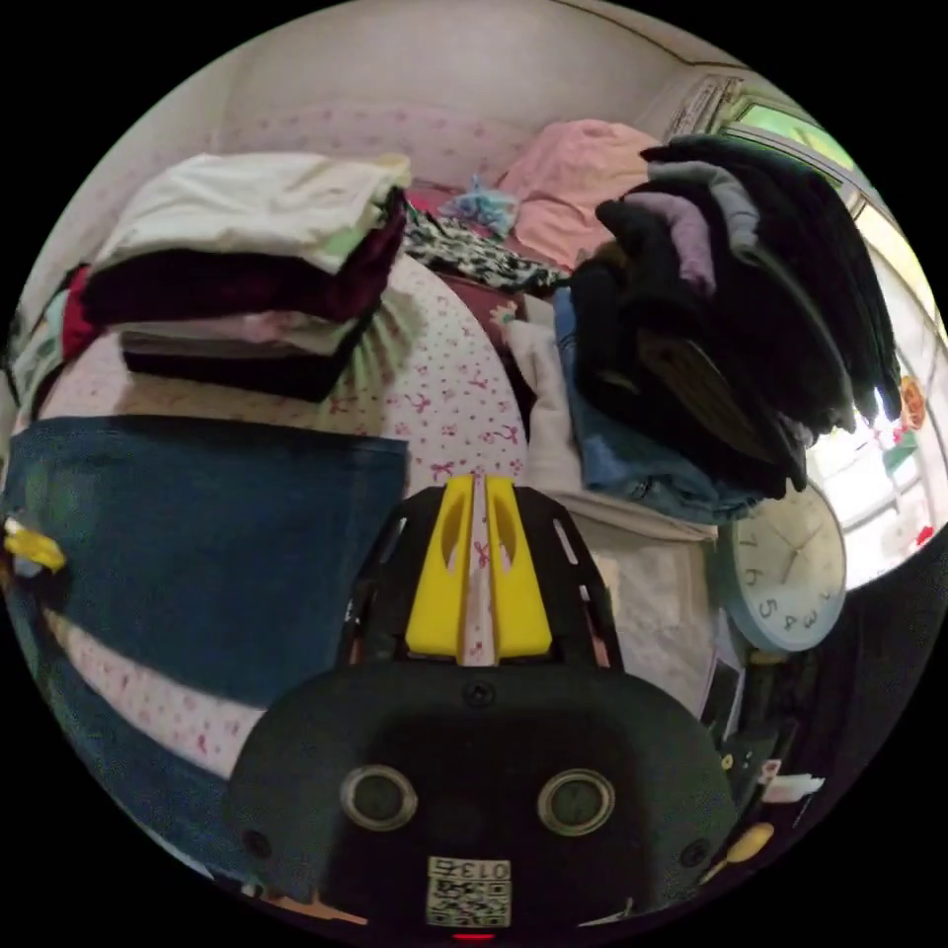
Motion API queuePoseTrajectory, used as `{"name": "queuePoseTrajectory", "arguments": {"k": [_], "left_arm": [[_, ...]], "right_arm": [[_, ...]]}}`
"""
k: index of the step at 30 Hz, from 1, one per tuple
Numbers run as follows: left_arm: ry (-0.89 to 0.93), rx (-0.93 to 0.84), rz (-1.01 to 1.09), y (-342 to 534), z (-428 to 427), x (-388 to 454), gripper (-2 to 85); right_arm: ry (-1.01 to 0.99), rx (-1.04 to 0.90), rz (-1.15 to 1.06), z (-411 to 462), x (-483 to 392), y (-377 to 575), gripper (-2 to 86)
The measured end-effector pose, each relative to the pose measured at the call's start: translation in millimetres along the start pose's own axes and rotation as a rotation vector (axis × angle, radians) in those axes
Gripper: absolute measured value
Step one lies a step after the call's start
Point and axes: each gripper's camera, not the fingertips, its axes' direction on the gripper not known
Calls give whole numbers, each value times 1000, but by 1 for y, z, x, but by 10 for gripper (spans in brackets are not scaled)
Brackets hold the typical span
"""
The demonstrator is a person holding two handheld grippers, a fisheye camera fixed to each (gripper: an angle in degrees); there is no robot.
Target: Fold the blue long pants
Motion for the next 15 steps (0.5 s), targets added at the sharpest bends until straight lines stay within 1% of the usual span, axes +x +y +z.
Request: {"name": "queuePoseTrajectory", "arguments": {"k": [1, 2, 4, 5, 7, 9, 11, 15], "left_arm": [[61, 17, 16, 7, -5, 5, 18], [98, 21, 28, 10, -7, 8, 23], [188, -3, 86, 25, -12, 28, 50], [187, -15, 97, 29, -13, 34, 54], [147, -90, 130, 45, -14, 56, 68], [127, -136, 129, 57, -15, 70, 75], [122, -147, 101, 70, -17, 78, 81], [88, -207, 29, 93, -12, 95, 102]], "right_arm": [[-64, 43, 1, -21, 11, 15, 7], [-199, 78, -65, -42, 16, 33, 8], [-358, 87, -191, -70, 16, 65, 12], [-407, 61, -251, -84, 13, 89, 16], [-441, -5, -278, -96, 8, 125, 31], [-456, -45, -211, -101, 8, 160, 59], [-451, -101, -104, -96, 9, 203, 74], [-480, -167, 39, -83, 11, 248, 90]]}}
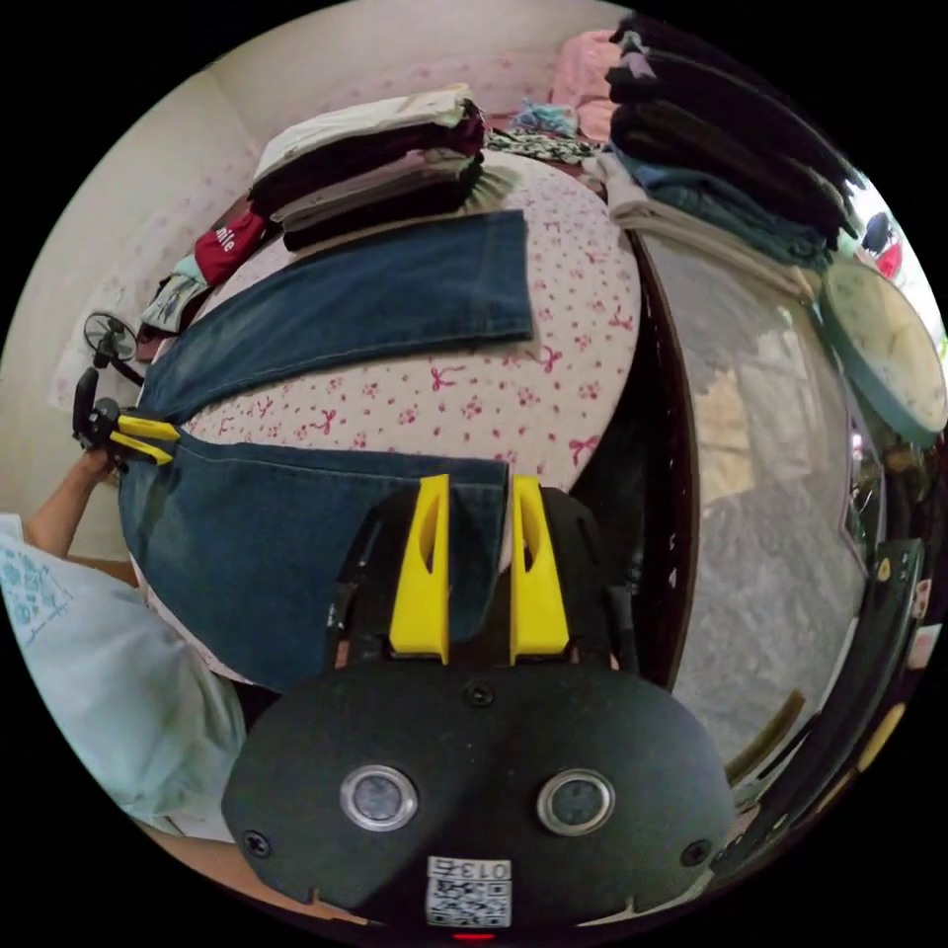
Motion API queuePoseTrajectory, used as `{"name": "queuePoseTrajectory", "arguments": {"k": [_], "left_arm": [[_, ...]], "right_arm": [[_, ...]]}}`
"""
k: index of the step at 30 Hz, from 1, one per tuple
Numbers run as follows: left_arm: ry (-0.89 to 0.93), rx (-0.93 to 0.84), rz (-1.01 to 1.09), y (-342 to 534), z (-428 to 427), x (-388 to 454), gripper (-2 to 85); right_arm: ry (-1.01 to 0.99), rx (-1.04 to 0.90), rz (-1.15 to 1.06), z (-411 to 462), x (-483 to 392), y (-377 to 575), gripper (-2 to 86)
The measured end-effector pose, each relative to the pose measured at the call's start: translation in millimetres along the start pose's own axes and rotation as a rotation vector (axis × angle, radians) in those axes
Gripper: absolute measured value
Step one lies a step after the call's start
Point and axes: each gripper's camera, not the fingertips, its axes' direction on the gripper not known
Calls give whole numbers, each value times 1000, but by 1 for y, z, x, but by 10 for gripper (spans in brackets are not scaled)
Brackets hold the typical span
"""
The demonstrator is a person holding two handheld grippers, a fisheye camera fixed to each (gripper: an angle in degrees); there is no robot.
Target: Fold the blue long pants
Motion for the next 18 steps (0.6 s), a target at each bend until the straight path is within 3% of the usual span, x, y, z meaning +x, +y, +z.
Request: {"name": "queuePoseTrajectory", "arguments": {"k": [10, 14, 18], "left_arm": [[-122, -75, -38, -3, 16, 40, 98], [-256, 33, -21, 0, -1, 66, 99], [-235, -100, 47, -13, 23, 75, 99]], "right_arm": [[41, -36, 23, 4, -21, 52, 41], [121, 58, -6, -25, -44, 85, 35], [158, 129, -4, -46, -58, 112, 33]]}}
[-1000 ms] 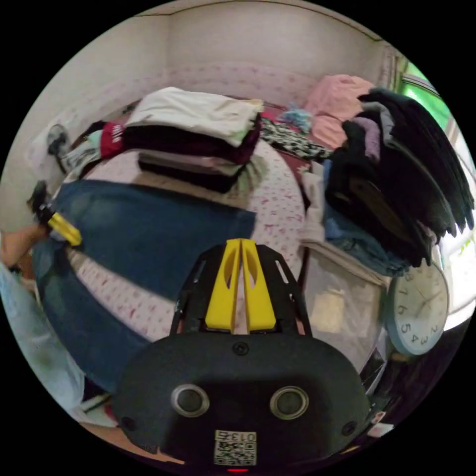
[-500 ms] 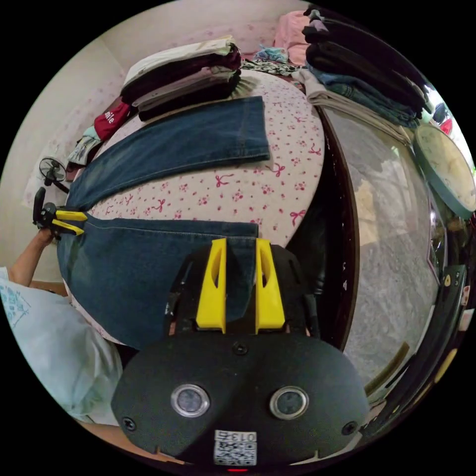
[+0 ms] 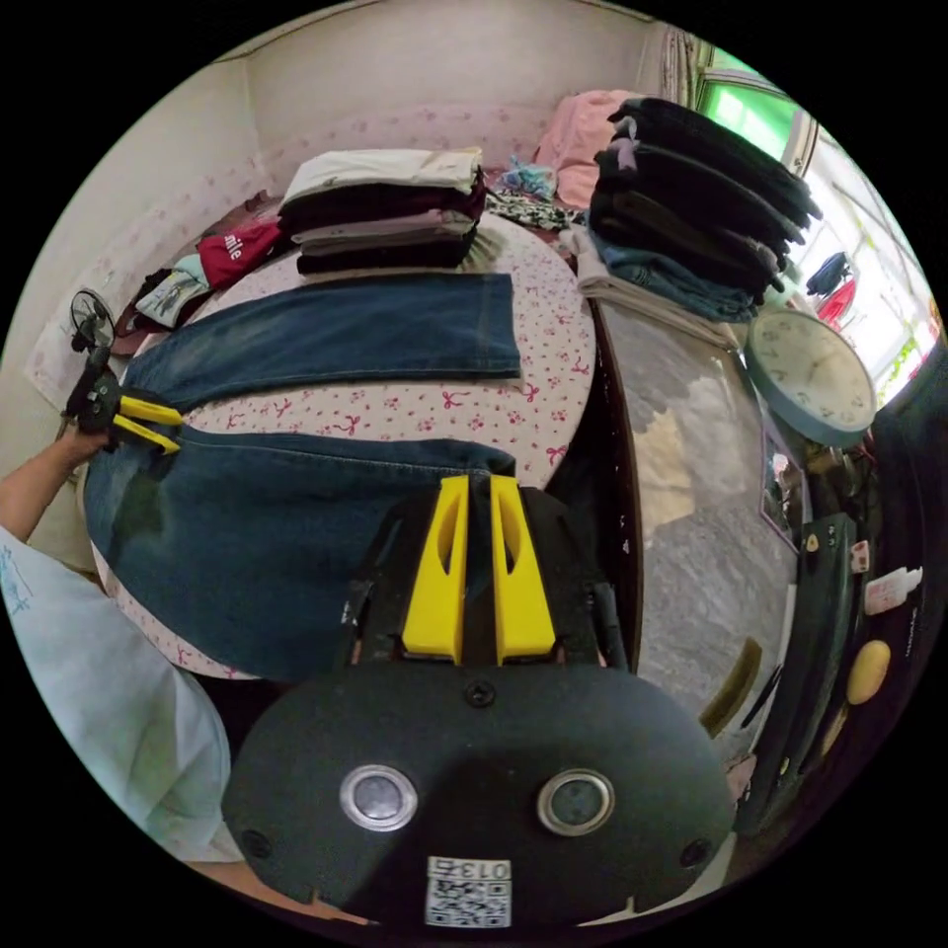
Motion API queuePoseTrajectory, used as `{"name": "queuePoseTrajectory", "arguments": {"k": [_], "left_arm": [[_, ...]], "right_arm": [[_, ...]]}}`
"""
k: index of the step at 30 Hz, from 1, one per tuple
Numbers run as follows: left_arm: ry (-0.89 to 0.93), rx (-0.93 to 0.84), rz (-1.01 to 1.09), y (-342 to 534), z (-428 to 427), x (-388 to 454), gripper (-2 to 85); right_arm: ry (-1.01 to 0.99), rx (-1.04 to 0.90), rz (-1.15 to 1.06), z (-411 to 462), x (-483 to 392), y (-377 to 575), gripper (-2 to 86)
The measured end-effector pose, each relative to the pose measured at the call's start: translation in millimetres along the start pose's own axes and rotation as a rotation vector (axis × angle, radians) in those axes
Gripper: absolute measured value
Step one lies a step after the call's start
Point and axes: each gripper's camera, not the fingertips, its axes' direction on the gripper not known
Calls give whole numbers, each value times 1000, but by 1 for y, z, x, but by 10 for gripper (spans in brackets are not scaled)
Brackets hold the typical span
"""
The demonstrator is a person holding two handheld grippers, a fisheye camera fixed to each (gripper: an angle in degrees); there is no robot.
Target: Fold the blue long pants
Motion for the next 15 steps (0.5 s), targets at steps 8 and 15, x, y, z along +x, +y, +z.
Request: {"name": "queuePoseTrajectory", "arguments": {"k": [8, 15], "left_arm": [[4, -11, 90, 8, -22, 21, 26], [2, 147, 46, 45, -116, 25, 15]], "right_arm": [[58, 105, -39, -63, -30, 43, 32], [82, 139, -34, -108, -46, 57, 35]]}}
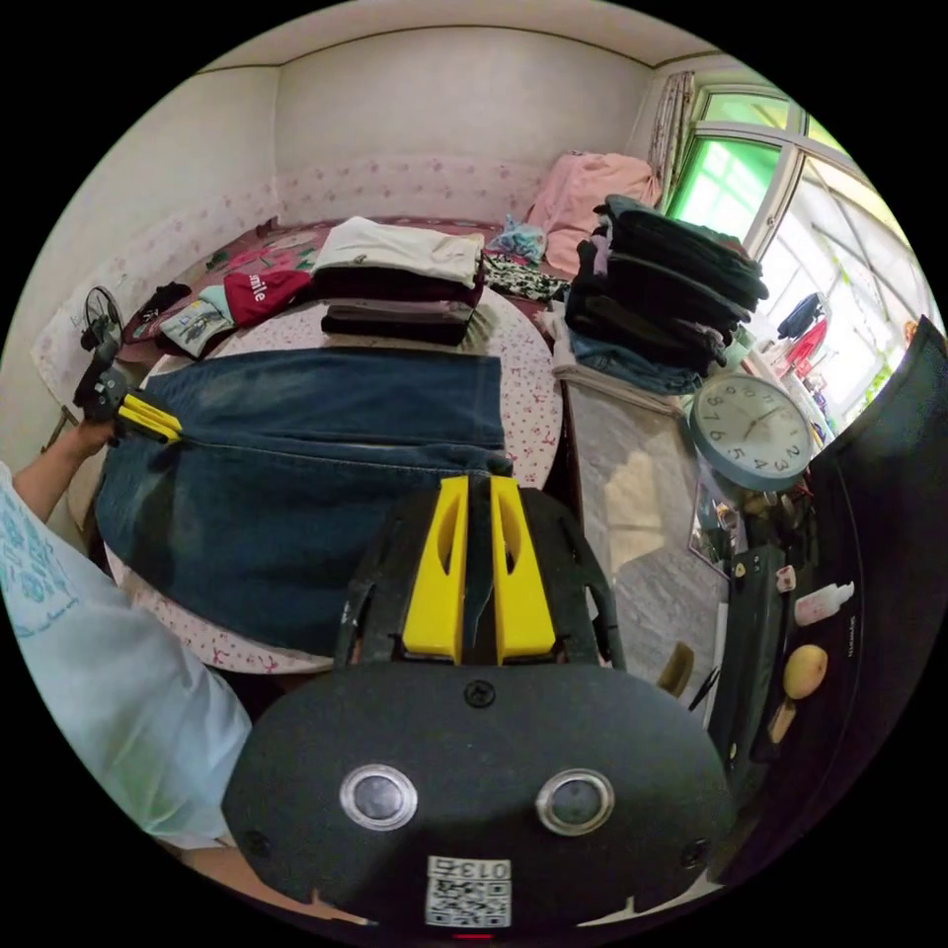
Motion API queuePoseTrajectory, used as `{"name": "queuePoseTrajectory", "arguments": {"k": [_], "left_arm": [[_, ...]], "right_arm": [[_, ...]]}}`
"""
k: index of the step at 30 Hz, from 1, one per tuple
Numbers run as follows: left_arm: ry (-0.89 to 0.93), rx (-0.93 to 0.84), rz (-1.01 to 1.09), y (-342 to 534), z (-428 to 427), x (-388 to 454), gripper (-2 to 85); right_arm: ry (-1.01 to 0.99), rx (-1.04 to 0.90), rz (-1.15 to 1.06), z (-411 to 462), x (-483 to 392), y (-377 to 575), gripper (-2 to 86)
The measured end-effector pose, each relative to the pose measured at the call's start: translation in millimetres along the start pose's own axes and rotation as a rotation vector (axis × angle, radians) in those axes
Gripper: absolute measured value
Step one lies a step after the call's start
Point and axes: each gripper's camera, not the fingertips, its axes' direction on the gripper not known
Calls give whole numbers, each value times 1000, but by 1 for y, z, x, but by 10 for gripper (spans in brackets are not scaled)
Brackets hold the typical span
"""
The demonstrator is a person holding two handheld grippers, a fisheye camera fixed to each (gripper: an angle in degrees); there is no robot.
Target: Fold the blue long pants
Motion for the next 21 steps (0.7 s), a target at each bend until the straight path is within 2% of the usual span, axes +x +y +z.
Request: {"name": "queuePoseTrajectory", "arguments": {"k": [4, 9, 11, 13, 15, 19, 21], "left_arm": [[-47, -2, -48, -7, -13, -15, 23], [21, -124, -200, -16, 49, -47, 54], [81, -117, -286, -11, 51, -58, 62], [63, -6, -343, 5, 19, -57, 71], [58, 14, -343, 18, -1, -50, 75], [171, 17, -241, 47, -27, -2, 76], [119, -40, -188, 58, -33, 30, 75]], "right_arm": [[10, -23, -27, 13, -4, -25, 42], [-37, -182, 14, 107, 1, -44, 60], [58, -290, 75, 143, 7, -38, 60], [92, -280, 103, 139, 9, -31, 60], [76, -226, 106, 121, 6, -18, 61], [-54, -220, 119, 91, -20, 32, 66], [-107, -238, 84, 85, -44, 57, 67]]}}
